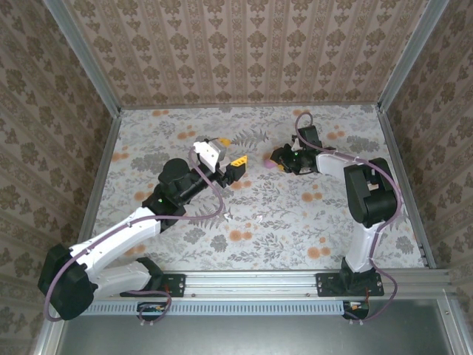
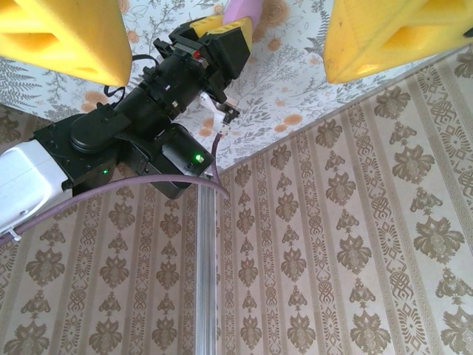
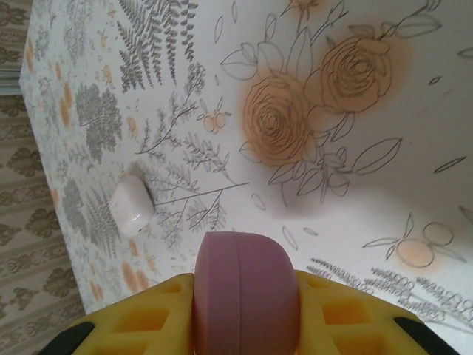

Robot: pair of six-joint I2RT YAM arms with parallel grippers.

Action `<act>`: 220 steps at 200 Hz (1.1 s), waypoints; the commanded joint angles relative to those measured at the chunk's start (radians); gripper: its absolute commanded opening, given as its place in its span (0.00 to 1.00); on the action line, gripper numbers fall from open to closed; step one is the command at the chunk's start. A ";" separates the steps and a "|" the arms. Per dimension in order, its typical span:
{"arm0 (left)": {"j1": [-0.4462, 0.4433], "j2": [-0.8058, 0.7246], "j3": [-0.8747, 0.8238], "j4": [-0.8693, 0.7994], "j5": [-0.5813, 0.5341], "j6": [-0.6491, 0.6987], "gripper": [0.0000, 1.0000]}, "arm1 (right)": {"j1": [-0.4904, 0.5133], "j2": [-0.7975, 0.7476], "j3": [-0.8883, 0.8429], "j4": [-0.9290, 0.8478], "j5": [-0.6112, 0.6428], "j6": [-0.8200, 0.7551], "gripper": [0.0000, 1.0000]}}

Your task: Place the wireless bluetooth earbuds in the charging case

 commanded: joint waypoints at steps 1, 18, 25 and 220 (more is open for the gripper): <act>0.006 -0.011 -0.001 -0.003 -0.010 0.018 0.70 | 0.003 0.037 0.028 -0.038 0.048 -0.046 0.32; 0.006 -0.004 0.003 -0.001 -0.006 0.014 0.70 | 0.006 0.041 0.022 -0.053 0.055 -0.060 0.34; 0.007 -0.003 0.005 -0.001 -0.004 0.012 0.70 | 0.007 0.039 0.017 -0.058 0.070 -0.065 0.35; 0.008 -0.001 -0.007 0.011 -0.008 0.011 0.70 | 0.001 -0.101 -0.081 -0.217 0.178 -0.104 0.49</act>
